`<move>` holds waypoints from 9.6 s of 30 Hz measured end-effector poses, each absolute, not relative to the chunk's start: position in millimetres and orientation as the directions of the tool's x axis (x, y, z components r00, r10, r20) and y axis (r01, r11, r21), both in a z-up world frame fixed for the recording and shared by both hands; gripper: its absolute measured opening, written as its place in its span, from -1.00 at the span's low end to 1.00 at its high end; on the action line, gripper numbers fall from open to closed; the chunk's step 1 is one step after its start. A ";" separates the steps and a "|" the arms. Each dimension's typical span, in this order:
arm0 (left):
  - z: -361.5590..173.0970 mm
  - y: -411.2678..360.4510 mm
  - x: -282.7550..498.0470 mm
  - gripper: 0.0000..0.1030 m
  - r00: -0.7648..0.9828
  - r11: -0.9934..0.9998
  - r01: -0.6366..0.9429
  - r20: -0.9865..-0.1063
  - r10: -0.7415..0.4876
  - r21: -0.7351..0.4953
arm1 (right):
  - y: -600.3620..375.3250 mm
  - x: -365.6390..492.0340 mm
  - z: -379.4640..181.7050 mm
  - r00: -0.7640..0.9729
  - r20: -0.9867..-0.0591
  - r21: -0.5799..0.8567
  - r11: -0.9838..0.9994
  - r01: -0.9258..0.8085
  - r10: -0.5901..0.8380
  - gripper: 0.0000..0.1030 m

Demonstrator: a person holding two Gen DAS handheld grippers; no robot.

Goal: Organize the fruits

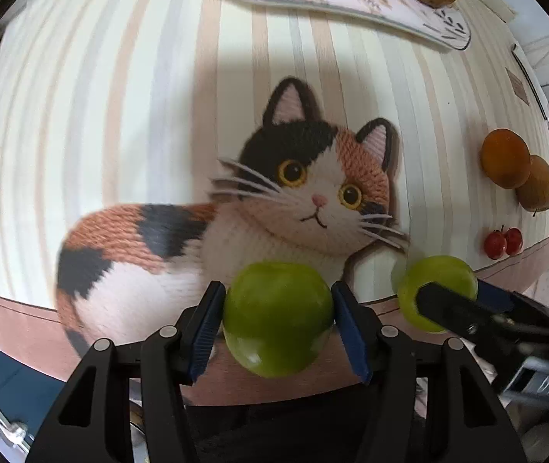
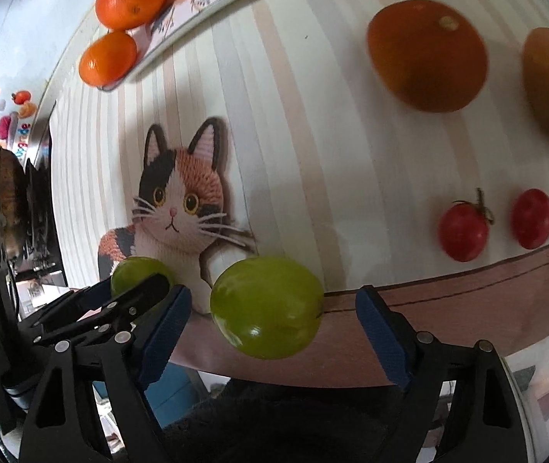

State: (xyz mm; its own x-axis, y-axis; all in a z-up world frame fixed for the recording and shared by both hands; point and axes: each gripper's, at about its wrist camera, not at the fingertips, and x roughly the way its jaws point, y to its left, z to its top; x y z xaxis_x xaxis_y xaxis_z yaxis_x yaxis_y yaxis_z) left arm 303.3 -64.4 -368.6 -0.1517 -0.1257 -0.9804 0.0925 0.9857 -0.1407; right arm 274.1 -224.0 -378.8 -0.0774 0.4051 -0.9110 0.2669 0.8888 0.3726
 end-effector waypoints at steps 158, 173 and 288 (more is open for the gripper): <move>-322.4 -248.0 357.3 0.76 0.028 0.910 0.412 -0.998 -0.054 -0.038 | -438.9 292.3 -370.3 0.255 -0.924 0.381 0.756 0.532 0.286 0.38; -364.9 -297.1 356.4 0.05 -0.050 0.878 0.465 -0.994 -0.098 -0.110 | -453.8 277.3 -364.4 0.255 -0.946 0.310 0.793 0.524 0.201 0.36; -197.4 -47.0 384.5 0.80 0.336 0.992 0.097 -0.936 -0.109 -0.081 | -239.4 366.1 -192.1 0.436 -0.898 0.094 0.994 0.051 0.062 0.87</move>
